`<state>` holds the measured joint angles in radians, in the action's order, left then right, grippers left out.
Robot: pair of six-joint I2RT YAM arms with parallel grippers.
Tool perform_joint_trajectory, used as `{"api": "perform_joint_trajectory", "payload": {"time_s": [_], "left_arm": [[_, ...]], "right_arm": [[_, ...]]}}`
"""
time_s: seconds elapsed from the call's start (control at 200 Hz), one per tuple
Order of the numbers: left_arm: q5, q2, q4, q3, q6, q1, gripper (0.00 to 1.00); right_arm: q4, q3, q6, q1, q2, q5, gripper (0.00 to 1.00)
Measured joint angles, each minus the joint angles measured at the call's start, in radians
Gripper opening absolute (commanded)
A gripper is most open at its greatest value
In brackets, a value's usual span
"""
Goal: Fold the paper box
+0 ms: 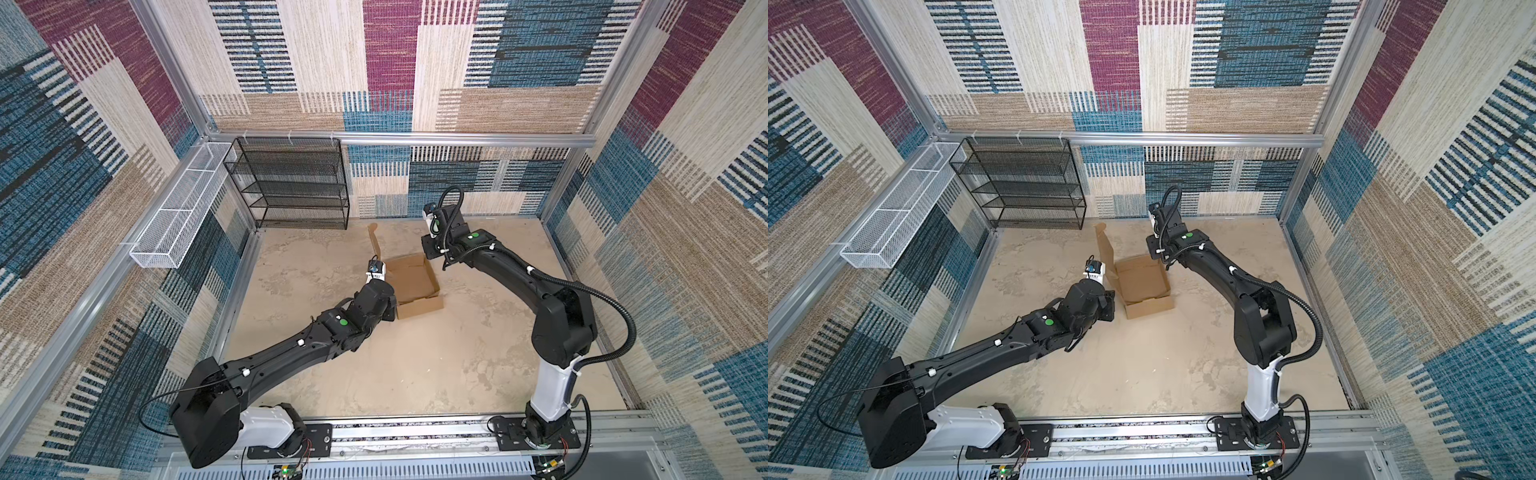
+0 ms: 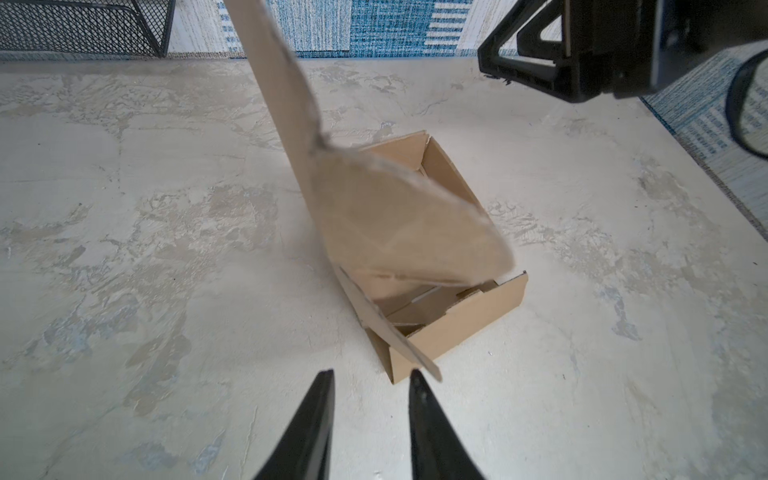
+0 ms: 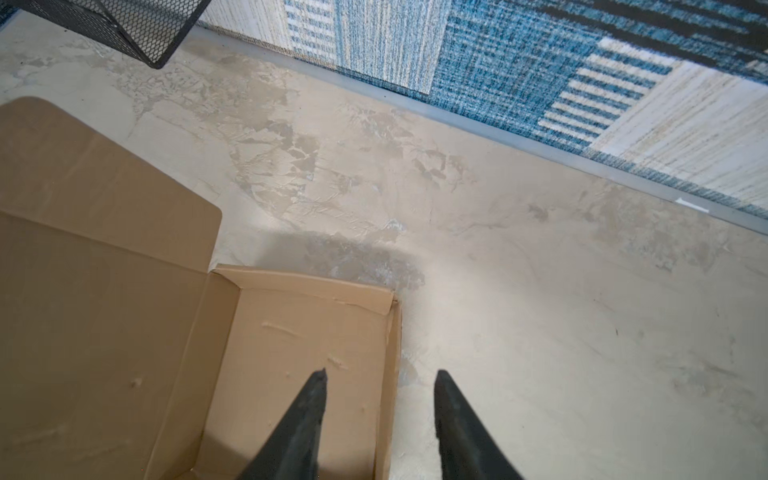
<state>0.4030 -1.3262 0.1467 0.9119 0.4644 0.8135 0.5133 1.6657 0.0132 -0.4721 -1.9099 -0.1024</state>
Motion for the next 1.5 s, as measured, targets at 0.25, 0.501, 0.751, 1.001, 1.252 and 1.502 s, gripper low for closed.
{"api": "perform_joint_trajectory", "payload": {"time_s": [0.25, 0.501, 0.751, 1.001, 1.252, 1.502], "left_arm": [[-0.045, -0.008, 0.023, 0.036, 0.005, -0.029, 0.38], [-0.095, 0.011, 0.027, 0.027, 0.004, -0.045, 0.41], [-0.098, 0.023, 0.025, 0.006, 0.002, -0.079, 0.34], [-0.096, 0.030, -0.008, -0.053, 0.003, -0.146, 0.17], [-0.129, -0.079, -0.116, -0.051, 0.003, -0.264, 0.09], [-0.257, -0.315, -0.262, 0.090, 0.003, -0.359, 0.04]], "right_arm": [[-0.011, 0.013, 0.026, 0.008, -0.027, 0.079, 0.45], [-0.067, -0.086, 0.035, 0.007, 0.018, 0.239, 0.39], [-0.136, -0.262, 0.028, -0.028, 0.110, 0.362, 0.19], [-0.188, -0.313, -0.020, -0.062, 0.113, 0.390, 0.15], [-0.246, -0.316, -0.085, -0.126, 0.075, 0.397, 0.12], [-0.297, -0.331, -0.149, -0.151, 0.065, 0.396, 0.11]]}}
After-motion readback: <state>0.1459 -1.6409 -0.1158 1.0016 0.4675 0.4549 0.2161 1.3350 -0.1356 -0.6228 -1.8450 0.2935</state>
